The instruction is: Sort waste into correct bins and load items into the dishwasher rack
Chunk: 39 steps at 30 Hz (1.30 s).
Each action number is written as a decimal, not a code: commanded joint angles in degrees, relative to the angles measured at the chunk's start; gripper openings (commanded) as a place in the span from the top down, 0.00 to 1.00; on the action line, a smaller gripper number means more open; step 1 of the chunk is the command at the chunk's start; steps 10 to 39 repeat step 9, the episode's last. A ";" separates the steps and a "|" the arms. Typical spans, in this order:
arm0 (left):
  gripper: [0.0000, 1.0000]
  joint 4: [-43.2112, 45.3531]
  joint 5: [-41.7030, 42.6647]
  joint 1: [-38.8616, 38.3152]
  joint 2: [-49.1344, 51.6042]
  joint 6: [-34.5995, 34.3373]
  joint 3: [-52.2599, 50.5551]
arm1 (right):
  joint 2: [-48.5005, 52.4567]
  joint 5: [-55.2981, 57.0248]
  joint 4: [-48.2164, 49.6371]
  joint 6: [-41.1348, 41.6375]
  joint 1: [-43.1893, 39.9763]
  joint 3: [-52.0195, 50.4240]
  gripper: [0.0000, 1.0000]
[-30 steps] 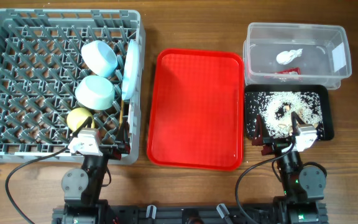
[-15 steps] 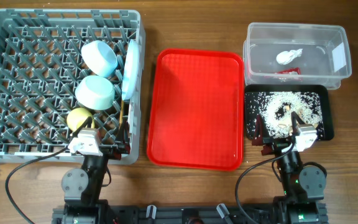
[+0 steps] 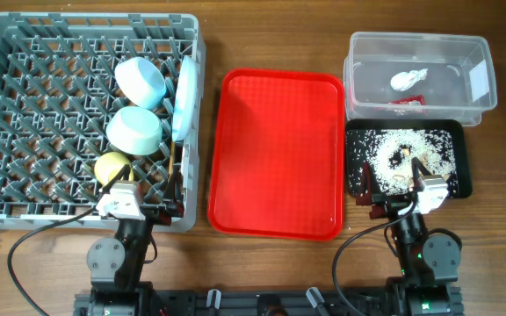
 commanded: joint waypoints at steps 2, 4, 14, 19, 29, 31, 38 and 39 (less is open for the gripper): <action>0.00 -0.24 0.26 0.35 -0.39 1.16 -0.28 | -0.57 0.74 0.13 -1.09 0.24 -0.07 0.00; 0.00 -0.24 0.26 0.35 -0.39 1.16 -0.28 | -0.57 0.74 0.15 -1.09 0.24 -0.07 0.00; 0.00 -0.24 0.26 0.35 -0.39 1.14 -0.28 | -0.57 0.74 0.13 -1.09 0.24 -0.07 0.00; 0.00 -0.24 0.26 0.35 -0.39 1.14 -0.28 | -0.57 0.74 0.13 -1.09 0.24 -0.07 0.00; 0.00 -0.24 0.26 0.35 -0.39 1.14 -0.28 | -0.57 0.74 0.13 -1.09 0.24 -0.07 0.00; 0.00 -0.24 0.26 0.35 -0.39 1.14 -0.28 | -0.57 0.74 0.13 -1.09 0.24 -0.07 0.00; 0.00 -0.24 0.26 0.35 -0.39 1.14 -0.28 | -0.57 0.74 0.13 -1.09 0.24 -0.07 0.00; 0.00 -0.24 0.26 0.35 -0.39 1.14 -0.28 | -0.57 0.74 0.13 -1.09 0.24 -0.07 0.00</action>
